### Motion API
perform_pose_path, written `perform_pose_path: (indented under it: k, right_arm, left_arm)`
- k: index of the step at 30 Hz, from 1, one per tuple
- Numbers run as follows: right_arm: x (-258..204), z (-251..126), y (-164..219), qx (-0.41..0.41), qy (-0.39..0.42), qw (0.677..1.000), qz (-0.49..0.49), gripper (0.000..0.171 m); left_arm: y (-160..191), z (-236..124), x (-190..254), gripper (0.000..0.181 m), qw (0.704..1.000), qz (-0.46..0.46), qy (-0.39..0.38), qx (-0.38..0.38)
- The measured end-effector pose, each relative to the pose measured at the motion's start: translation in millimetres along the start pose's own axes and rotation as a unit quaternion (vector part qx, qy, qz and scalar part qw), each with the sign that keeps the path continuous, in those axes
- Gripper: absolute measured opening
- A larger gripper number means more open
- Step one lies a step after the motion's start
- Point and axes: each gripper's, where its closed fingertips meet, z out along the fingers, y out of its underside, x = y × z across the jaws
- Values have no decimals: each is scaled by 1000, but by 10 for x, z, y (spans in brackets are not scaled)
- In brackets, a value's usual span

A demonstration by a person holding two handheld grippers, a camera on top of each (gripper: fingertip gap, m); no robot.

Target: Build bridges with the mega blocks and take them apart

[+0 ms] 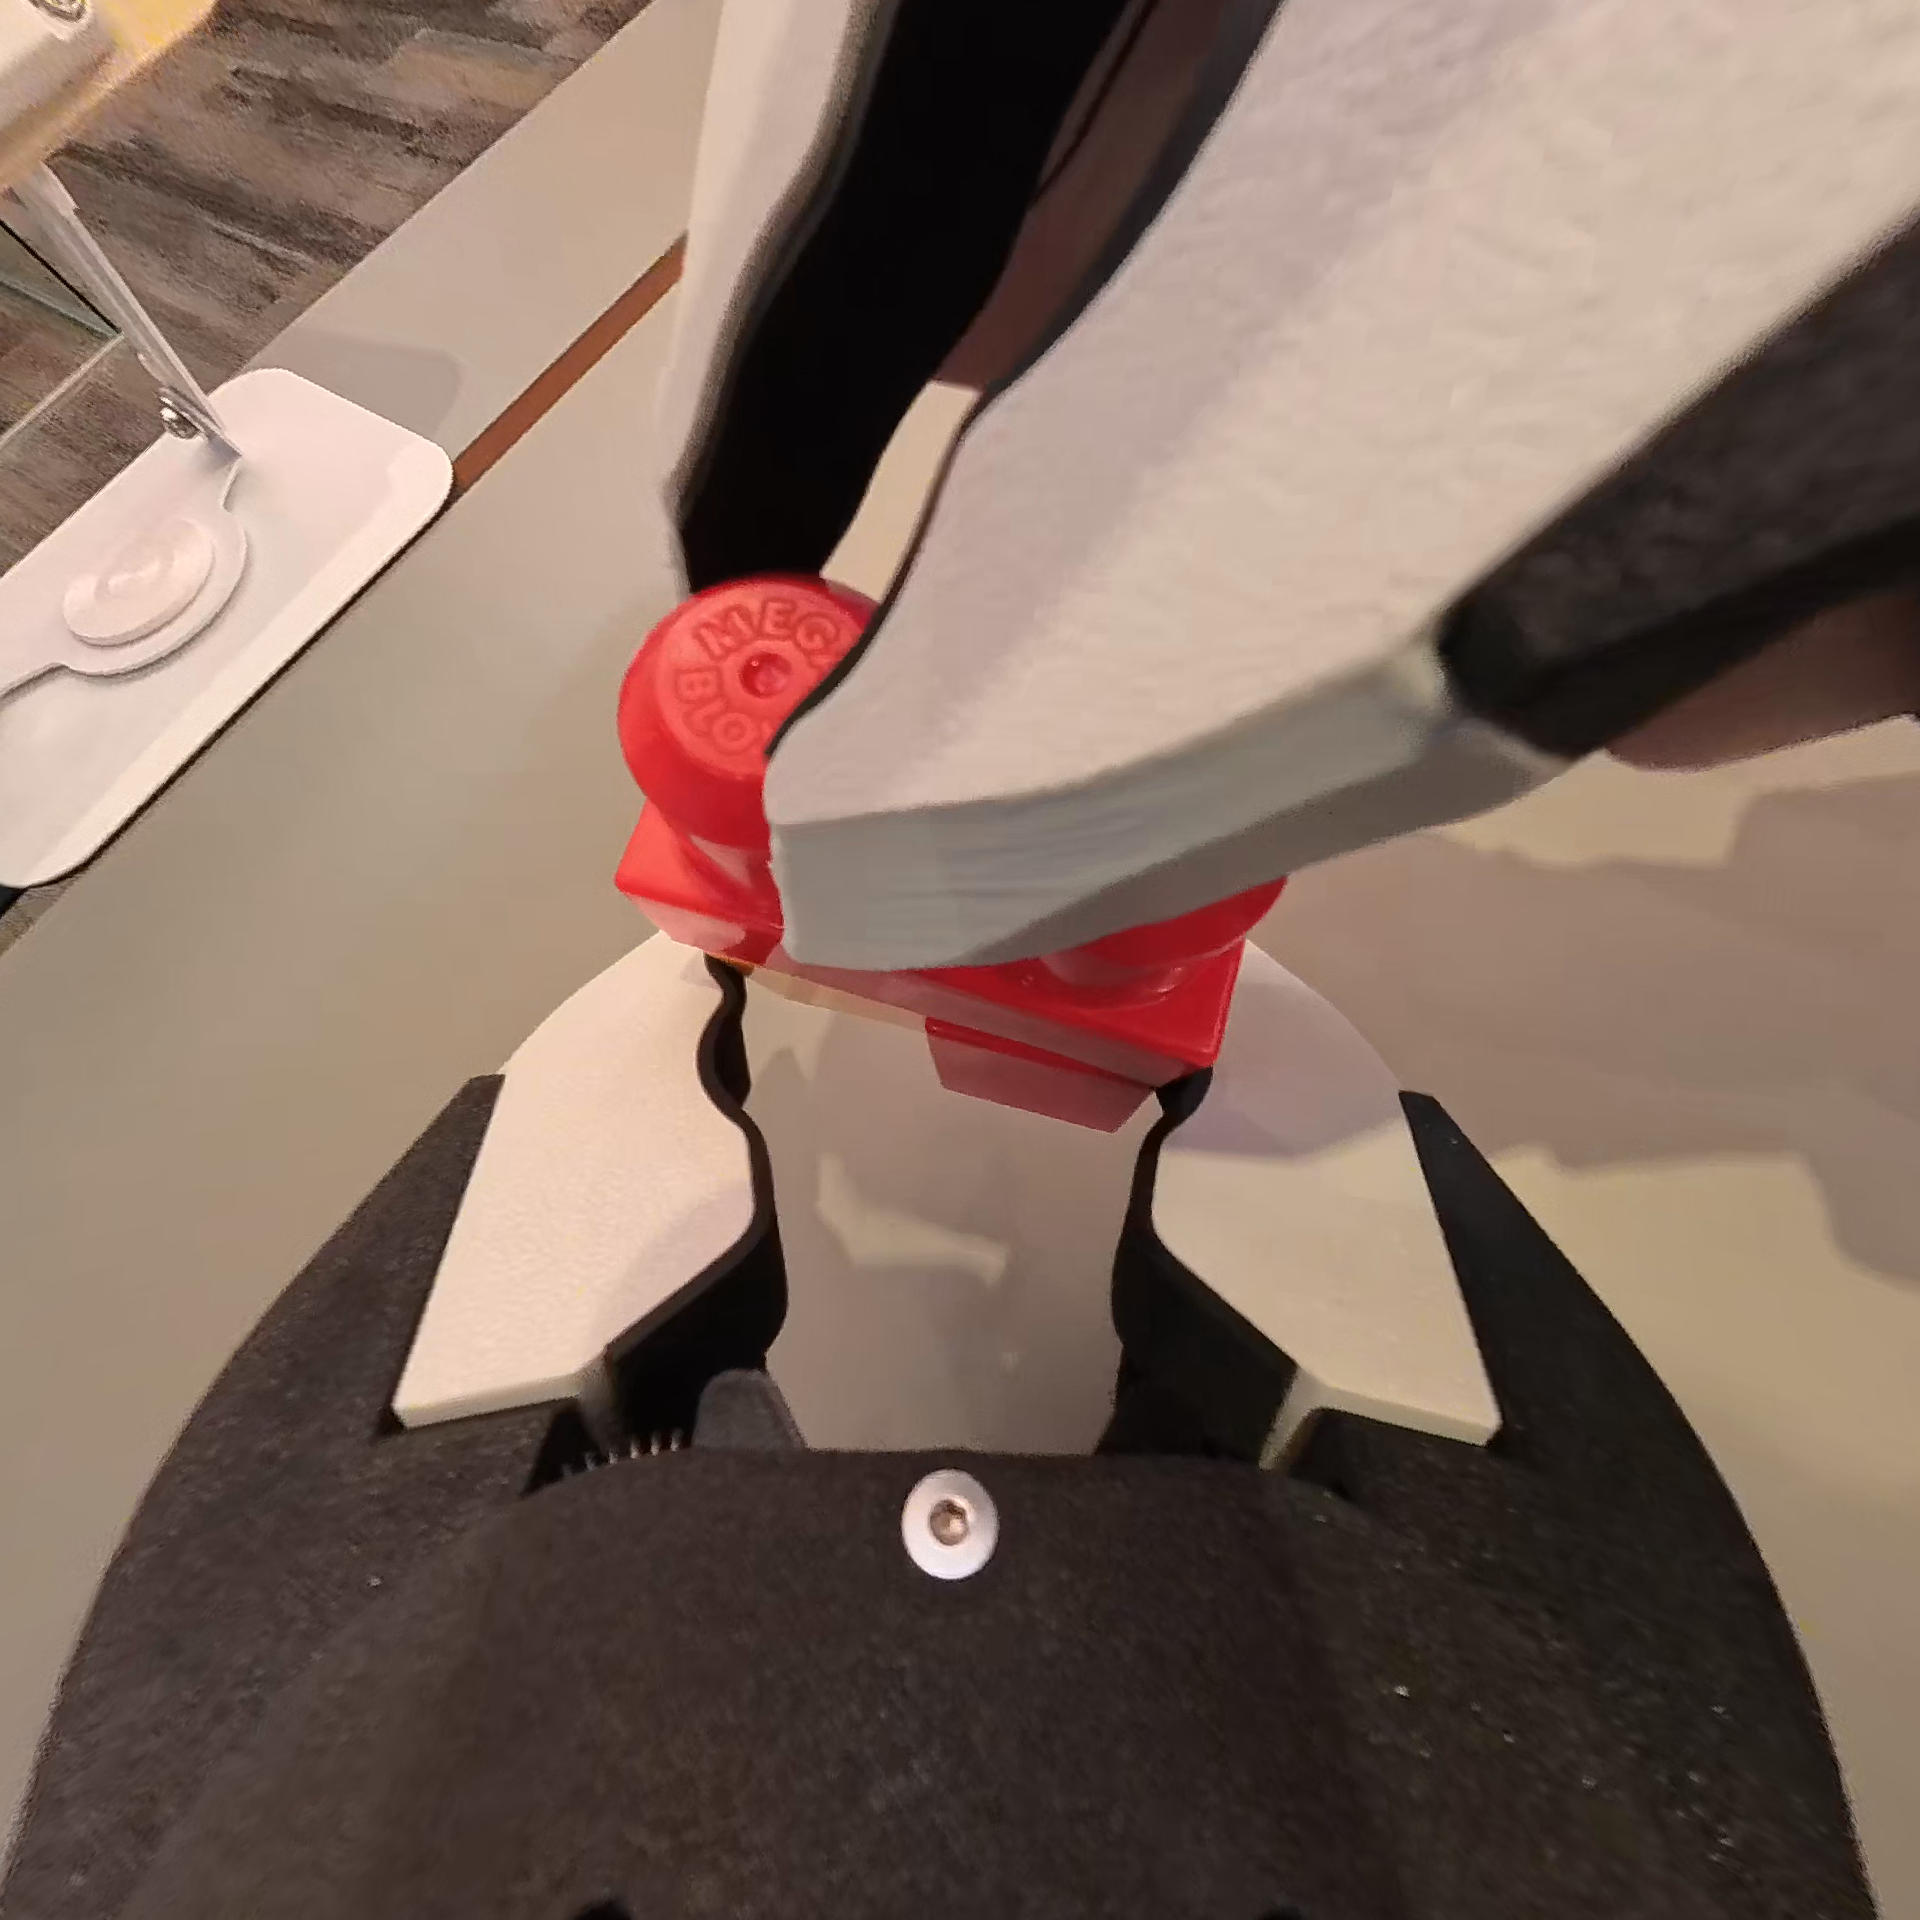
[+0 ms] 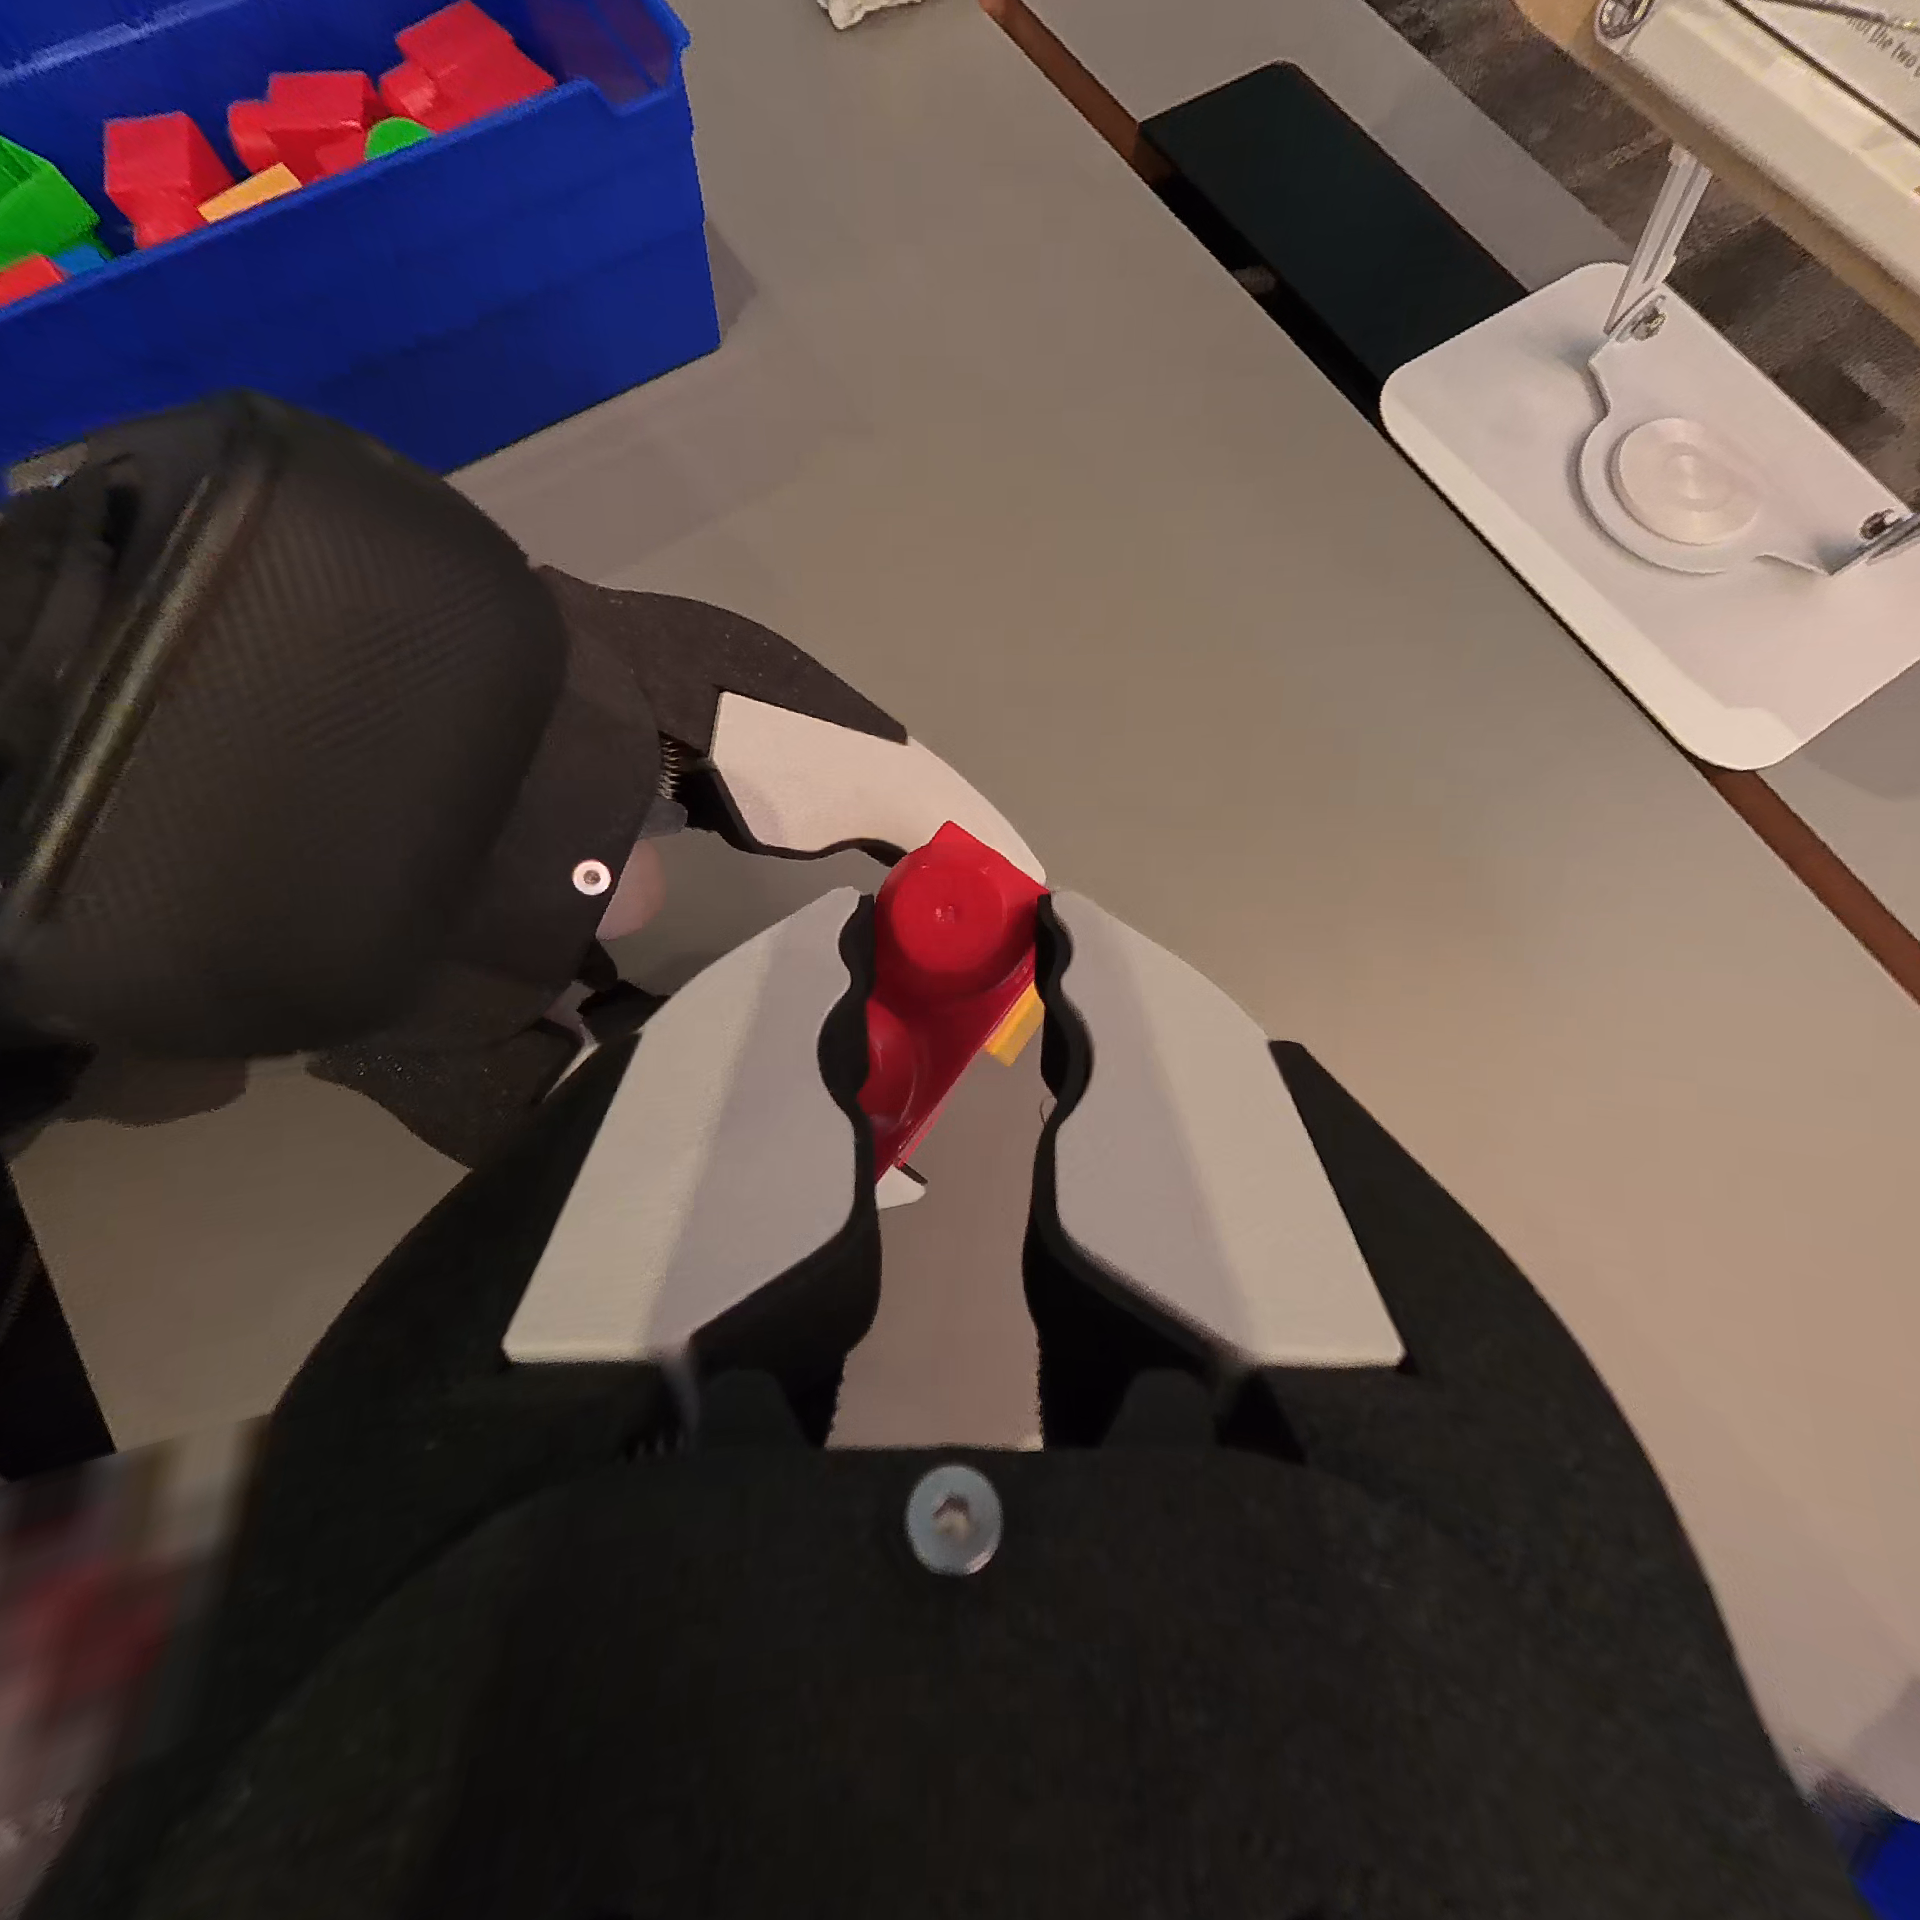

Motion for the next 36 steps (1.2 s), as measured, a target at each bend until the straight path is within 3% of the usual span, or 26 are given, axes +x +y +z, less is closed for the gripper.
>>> perform_pose_path:
  k: [15, 19, 36]
  right_arm:
    - [-27, -187, -222, 84, -27, 996, 14, 33]
    - [-43, -249, -283, 101, -37, 994, 9, 16]
    - [-9, -318, -345, 107, -26, 994, -13, 0]
  left_arm:
    - [-154, -131, -40, 79, 999, 14, -9, 32]
    - [-156, -148, -43, 79, 999, 16, -11, 36]
    - [-270, -166, -1, 78, 998, 3, 1, 56]
